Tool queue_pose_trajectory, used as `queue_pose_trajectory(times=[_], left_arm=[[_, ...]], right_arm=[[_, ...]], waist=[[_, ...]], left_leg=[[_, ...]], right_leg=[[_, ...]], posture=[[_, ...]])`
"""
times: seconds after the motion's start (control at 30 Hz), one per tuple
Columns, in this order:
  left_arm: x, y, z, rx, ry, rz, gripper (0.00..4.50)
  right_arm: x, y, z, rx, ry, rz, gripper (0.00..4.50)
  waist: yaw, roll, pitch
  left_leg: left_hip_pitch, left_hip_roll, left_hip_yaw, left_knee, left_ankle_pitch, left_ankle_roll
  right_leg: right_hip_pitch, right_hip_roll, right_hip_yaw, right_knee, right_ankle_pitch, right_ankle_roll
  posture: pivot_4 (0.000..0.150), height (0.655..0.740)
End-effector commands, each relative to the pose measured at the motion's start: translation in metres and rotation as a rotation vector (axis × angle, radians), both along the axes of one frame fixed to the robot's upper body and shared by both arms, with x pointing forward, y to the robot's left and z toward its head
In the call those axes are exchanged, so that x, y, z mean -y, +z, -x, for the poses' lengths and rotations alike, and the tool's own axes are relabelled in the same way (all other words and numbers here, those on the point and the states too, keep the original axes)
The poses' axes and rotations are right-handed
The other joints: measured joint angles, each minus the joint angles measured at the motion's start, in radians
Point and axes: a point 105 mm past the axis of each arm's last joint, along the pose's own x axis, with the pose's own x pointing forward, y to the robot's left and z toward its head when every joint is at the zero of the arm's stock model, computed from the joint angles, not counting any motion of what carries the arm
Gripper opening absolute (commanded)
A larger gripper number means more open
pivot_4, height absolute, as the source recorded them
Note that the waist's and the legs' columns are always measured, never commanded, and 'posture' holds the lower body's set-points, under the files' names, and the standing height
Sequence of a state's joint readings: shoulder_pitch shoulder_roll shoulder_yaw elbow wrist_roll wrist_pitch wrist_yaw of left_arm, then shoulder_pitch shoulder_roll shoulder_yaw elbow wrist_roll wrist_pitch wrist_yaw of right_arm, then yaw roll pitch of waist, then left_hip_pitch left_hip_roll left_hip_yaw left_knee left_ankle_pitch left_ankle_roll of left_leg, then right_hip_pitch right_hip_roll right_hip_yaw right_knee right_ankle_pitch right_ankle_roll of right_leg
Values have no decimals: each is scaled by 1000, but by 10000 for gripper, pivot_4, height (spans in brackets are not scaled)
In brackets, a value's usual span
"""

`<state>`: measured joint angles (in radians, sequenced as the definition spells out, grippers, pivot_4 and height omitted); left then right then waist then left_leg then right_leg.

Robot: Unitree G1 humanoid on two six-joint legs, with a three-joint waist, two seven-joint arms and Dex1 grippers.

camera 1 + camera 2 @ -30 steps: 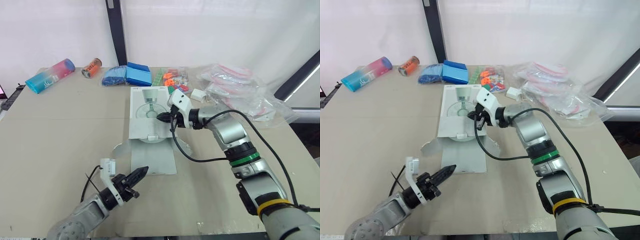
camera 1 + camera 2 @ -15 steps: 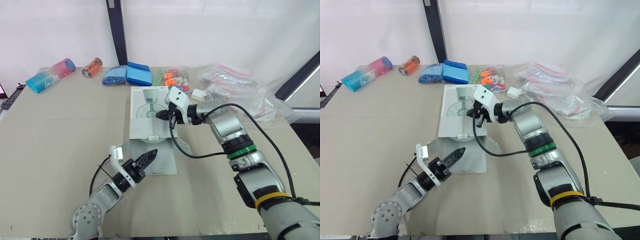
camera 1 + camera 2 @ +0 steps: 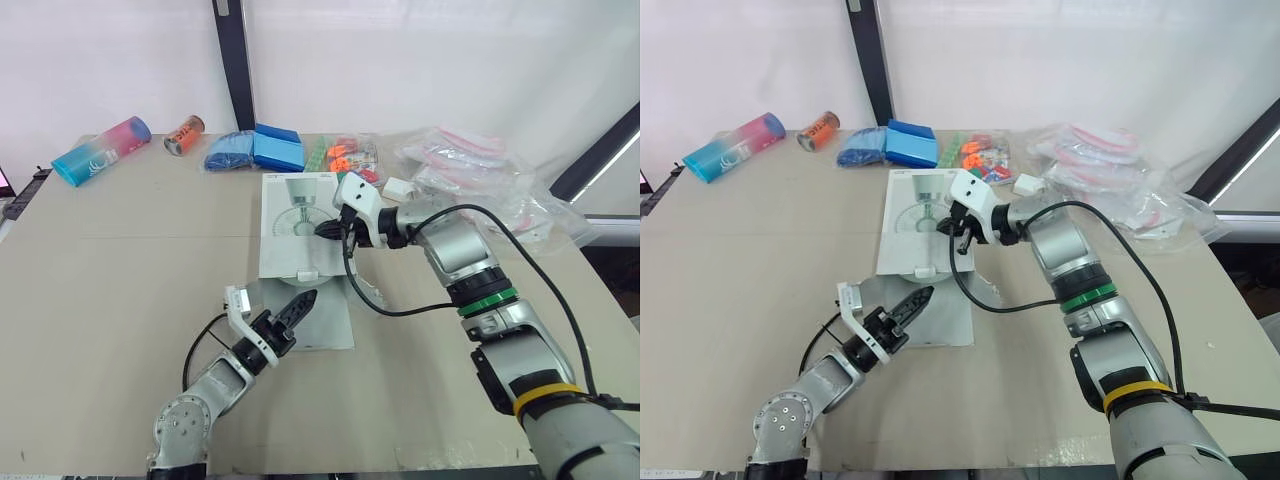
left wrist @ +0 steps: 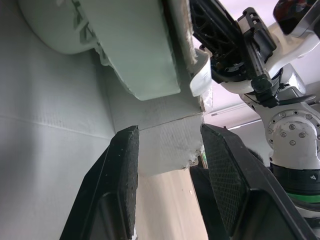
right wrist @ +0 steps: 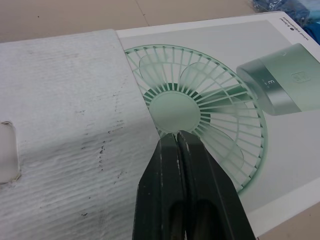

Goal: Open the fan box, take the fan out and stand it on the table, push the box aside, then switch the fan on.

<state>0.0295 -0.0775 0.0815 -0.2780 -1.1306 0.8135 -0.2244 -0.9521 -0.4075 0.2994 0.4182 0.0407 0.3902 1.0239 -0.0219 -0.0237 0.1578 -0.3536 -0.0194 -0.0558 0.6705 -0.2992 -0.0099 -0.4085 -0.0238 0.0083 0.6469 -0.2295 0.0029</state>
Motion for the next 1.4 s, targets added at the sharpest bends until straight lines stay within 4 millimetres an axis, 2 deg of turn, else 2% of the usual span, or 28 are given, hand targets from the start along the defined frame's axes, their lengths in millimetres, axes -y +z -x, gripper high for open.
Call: queue_pose_trajectory(times=[0.03,0.43,1.4], left_arm=[[3,-4,-2,-37,3,24,21042],[3,-1,-16,-20,37,54,21042],[5,14,-22,40,11,136,21042]], right_arm=[[2,12,-1,31,1,3,0],[1,12,0,31,4,0,0],[1,3,10,14,5,4,0]], waist=[[0,0,0],[0,0,0],[0,0,0]], left_leg=[[0,0,0,0,0,0],[0,0,0,0,0,0],[-1,0,-1,0,0,0]], right_leg=[[0,0,0,0,0,0],[0,0,0,0,0,0],[0,0,0,-1,0,0]], posture=[[1500,7400],[1500,7400],[1500,7400]])
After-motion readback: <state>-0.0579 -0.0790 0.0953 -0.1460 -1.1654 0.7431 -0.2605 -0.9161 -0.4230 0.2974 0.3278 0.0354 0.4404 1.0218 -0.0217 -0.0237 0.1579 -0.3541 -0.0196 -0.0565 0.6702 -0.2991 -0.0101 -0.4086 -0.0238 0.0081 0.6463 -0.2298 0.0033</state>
